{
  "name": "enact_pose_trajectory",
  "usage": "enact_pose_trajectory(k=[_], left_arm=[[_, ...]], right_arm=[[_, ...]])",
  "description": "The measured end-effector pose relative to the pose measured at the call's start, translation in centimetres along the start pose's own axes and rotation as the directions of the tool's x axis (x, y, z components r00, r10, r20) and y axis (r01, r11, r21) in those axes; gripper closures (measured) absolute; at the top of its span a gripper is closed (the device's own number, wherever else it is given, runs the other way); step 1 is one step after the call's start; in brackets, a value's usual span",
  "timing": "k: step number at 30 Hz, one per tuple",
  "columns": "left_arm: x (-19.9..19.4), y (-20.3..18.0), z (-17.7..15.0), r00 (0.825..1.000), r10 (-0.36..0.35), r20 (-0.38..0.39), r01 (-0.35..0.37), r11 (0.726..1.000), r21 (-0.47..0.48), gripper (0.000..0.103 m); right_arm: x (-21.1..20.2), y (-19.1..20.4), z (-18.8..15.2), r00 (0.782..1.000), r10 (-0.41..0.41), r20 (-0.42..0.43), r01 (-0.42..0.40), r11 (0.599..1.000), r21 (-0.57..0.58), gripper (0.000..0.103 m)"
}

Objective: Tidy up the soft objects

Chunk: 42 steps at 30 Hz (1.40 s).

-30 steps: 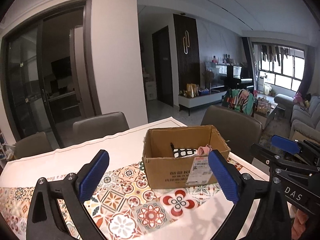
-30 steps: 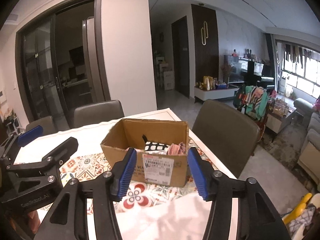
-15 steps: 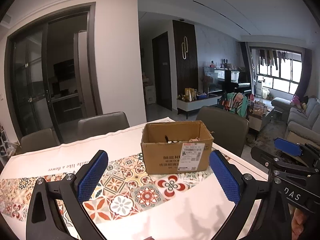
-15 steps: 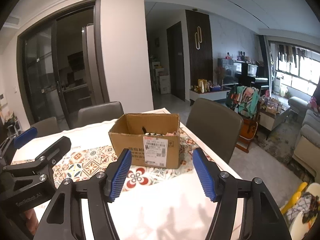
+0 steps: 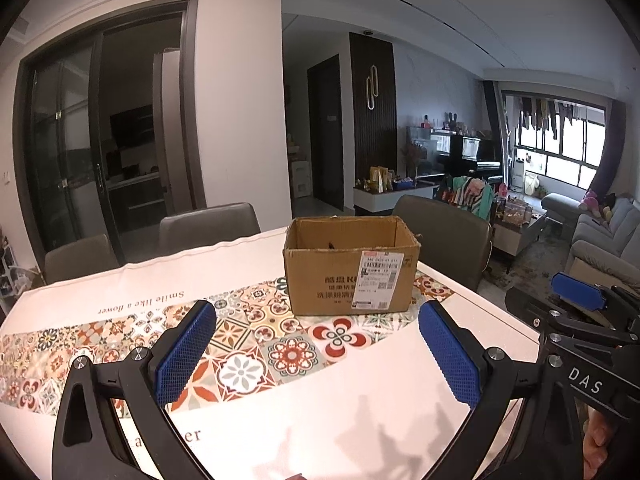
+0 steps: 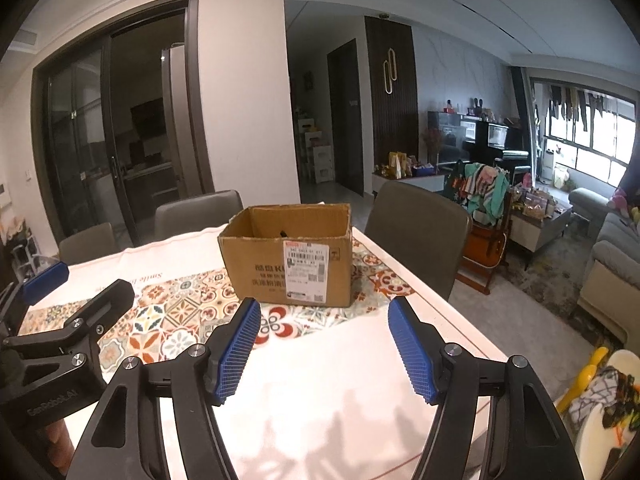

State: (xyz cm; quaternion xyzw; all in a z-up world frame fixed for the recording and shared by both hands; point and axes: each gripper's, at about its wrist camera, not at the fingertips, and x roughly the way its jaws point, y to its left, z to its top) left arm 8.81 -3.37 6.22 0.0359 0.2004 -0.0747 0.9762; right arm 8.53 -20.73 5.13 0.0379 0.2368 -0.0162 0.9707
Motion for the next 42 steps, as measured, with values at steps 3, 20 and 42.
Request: enact_pose_trajectory(k=[3,20,42], left_arm=[[-0.2,0.2,-0.3,1.000,0.007,-0.003,-0.007,1.000,0.001,0.000],[-0.9,0.5,-1.5,1.000,0.006,-0.014,-0.006,1.000,0.001,0.000],[-0.7,0.3,-1.8,1.000,0.000,-0.022,0.000,1.000,-0.004,0.000]], right_arm=[[-0.4,0.1,-0.5,1.000,-0.002,0.000,0.002,1.000,-0.003,0.035],[-1.0,0.6,-1.9,1.000,0.008,-0.015,-0.008,1.000,-0.005,0.035],[-0.7,0.3,-2.1,1.000,0.006,-0.025,-0.006,1.000,0.003,0.035]])
